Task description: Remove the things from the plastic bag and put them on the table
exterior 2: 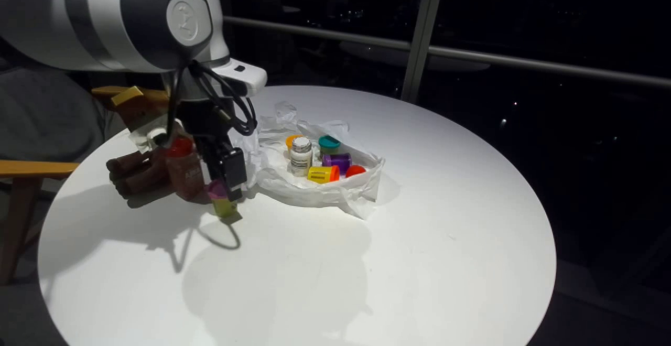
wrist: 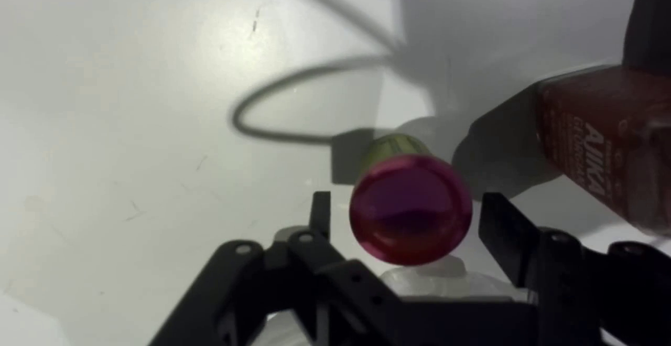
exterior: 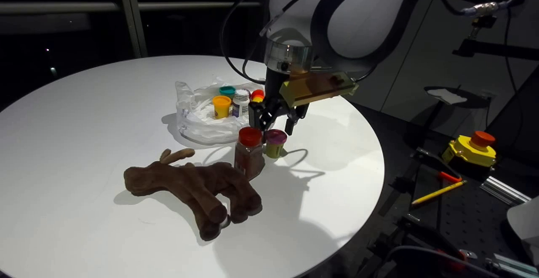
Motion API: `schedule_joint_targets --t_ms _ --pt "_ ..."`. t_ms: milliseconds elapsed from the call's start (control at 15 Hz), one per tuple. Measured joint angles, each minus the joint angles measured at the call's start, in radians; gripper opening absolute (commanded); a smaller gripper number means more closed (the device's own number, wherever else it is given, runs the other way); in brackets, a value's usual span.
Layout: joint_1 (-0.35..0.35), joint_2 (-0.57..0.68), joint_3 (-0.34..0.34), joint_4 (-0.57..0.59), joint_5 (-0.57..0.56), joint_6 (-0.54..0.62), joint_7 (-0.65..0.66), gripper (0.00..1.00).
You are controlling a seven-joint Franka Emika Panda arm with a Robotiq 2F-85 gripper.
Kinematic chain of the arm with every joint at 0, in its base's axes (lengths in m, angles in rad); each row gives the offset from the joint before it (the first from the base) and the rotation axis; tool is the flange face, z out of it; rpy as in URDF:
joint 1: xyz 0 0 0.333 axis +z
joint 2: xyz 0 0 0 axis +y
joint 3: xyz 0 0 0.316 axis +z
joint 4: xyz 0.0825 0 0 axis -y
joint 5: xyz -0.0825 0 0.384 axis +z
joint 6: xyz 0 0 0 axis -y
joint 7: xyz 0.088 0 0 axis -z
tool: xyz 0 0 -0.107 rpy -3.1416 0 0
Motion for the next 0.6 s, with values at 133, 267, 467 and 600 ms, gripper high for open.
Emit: schedule_joint_targets --t_ms 133,267,467,600 --pt "0.022 -0.028 -0.039 0.002 -0.008 0.014 0.015 1.0" --pt "0.039 -0.066 -0.073 0.016 -0.01 0.013 0.053 1.0" --pt "0.042 -0.088 -0.081 0.086 -0.004 -0.042 0.147 0.99" --pt "0.045 -0.067 -0.081 0.158 -0.005 -0.085 0.227 1.0"
